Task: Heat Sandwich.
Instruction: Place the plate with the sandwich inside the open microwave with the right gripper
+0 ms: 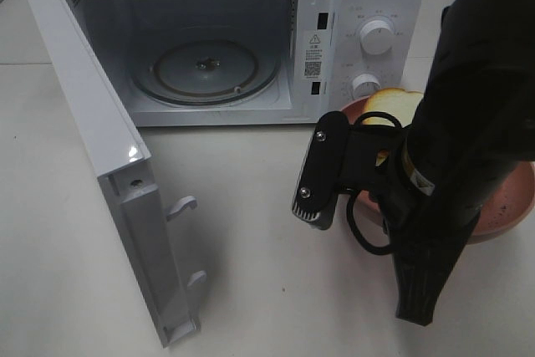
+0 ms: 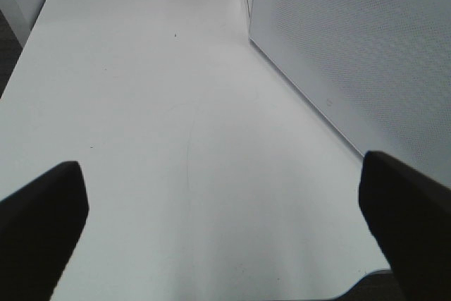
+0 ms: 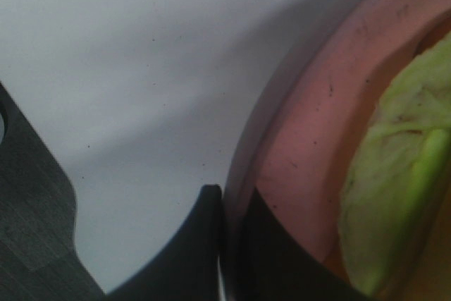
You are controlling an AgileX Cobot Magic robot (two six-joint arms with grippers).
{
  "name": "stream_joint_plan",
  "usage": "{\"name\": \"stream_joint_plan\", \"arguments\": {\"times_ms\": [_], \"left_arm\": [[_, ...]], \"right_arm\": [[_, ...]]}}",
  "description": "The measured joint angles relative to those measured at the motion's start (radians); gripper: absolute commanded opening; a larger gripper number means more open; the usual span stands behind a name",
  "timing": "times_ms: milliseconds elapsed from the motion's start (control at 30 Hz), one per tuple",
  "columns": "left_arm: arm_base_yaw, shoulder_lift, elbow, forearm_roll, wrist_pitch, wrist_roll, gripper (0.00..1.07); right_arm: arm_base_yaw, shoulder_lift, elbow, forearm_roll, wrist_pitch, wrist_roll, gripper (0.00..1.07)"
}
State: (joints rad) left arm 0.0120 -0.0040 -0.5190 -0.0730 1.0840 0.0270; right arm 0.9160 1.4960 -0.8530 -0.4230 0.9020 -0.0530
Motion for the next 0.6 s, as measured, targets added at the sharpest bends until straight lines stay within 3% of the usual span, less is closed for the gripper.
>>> {"name": "stream_joint_plan", "arguments": {"times_ms": [600], "left_arm": [[0.000,0.000,0.000,0.000,0.000,0.000,1.00]], "right_arm": [[0.000,-0.009,0.000,0.009,-0.103,-0.447,0.00]]}}
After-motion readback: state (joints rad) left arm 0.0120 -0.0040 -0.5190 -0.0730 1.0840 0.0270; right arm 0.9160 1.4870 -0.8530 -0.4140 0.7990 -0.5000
